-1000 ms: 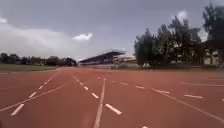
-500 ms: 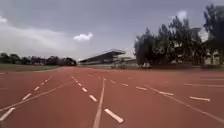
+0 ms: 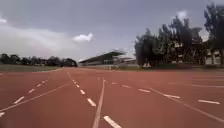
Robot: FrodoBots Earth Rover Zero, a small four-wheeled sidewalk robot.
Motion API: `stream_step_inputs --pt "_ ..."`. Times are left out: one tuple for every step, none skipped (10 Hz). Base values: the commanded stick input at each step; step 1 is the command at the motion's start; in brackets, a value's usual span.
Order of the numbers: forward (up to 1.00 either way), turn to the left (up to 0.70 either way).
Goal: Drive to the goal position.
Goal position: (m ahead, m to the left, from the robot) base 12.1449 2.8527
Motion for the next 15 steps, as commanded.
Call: stream_step_inputs --pt "0.45 0.0" --pt "0.45 0.0" --pt "0.45 0.0" --pt "0.45 0.0" --pt "0.45 0.0" --pt "0.45 0.0" --pt "0.45 0.0" --pt "0.45 0.0" --pt "0.45 0.0" --pt "0.45 0.0" --pt "0.45 0.0" --pt "0.45 0.0" --pt "0.45 0.0" --pt "0.45 0.0" --pt "0.45 0.0"
